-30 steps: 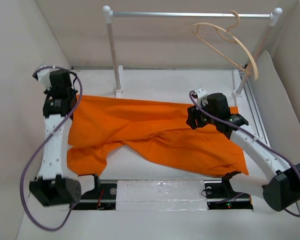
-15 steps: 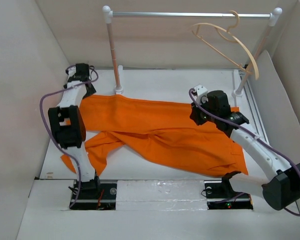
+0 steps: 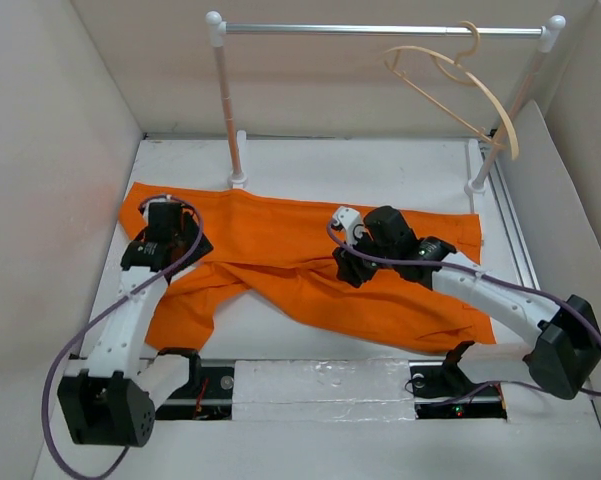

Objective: Place the trousers on the hanger
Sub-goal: Fold the trousers

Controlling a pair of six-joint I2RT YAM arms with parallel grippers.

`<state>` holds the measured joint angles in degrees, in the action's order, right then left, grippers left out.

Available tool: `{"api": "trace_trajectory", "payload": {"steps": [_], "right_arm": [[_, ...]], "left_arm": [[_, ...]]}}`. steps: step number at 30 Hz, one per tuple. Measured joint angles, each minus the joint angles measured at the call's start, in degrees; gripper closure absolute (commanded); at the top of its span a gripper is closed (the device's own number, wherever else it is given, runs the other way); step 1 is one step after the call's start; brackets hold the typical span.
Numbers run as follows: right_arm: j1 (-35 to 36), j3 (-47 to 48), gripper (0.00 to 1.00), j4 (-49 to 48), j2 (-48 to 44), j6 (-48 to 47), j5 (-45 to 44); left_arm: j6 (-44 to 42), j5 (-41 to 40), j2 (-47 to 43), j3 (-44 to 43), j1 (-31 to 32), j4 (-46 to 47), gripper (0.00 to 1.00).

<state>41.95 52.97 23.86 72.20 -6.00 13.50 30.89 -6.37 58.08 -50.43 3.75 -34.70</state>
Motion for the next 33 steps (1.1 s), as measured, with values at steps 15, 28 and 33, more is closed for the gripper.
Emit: {"api": "trace_trajectory", "payload": {"steps": [15,28,33], "right_arm": [[-8.87,-7.78,0.36,-3.63,6.05,2.67,-8.63],[-25.97,-4.04,0.34,-14.49,18.64,9.07,-10.34],[-26.51,-2.93,0.27,-12.63,11.98,7.06,-10.01]], "left_arm": [[7.52,-3.52,24.63,7.02,-2.01,11.3,1.0],[-0.48,-15.89,39.32,-10.97,-1.84,13.18,1.0],[-2.6,-17.84,36.17,-13.84,0.13,11.74,0.64]]}}
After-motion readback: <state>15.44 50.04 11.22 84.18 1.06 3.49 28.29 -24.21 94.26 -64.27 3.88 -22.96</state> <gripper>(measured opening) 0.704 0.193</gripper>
